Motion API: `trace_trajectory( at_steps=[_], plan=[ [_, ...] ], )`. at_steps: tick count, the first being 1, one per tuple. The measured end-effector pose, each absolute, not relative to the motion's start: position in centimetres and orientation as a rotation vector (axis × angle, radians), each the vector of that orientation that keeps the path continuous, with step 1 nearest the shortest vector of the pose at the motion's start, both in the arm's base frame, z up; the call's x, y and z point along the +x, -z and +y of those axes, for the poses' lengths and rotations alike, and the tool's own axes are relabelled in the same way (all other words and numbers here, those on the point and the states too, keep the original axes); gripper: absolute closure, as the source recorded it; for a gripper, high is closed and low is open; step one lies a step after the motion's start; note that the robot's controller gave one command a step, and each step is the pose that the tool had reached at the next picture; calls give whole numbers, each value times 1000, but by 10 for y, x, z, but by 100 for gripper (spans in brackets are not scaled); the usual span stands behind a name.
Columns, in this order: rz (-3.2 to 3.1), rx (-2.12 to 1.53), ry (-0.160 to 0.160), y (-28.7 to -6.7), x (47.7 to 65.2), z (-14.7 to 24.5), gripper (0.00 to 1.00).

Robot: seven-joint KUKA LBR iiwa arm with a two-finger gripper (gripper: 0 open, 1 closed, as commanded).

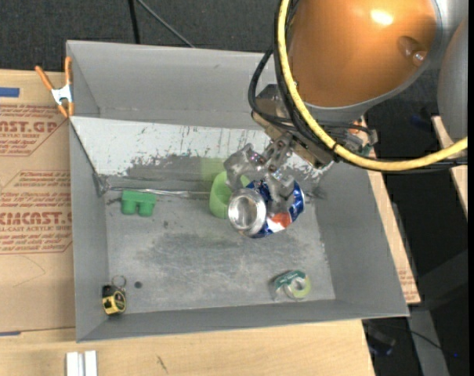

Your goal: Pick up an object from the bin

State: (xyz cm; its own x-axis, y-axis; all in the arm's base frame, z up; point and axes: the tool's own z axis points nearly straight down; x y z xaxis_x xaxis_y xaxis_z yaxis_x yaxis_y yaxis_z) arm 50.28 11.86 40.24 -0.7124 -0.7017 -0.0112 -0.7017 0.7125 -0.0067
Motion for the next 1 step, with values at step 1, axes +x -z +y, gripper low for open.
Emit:
trace_trajectory(
  at_steps=[1],
  plan=[
    [2902, -1192, -1, -398, 502, 119, 100]
  ],
)
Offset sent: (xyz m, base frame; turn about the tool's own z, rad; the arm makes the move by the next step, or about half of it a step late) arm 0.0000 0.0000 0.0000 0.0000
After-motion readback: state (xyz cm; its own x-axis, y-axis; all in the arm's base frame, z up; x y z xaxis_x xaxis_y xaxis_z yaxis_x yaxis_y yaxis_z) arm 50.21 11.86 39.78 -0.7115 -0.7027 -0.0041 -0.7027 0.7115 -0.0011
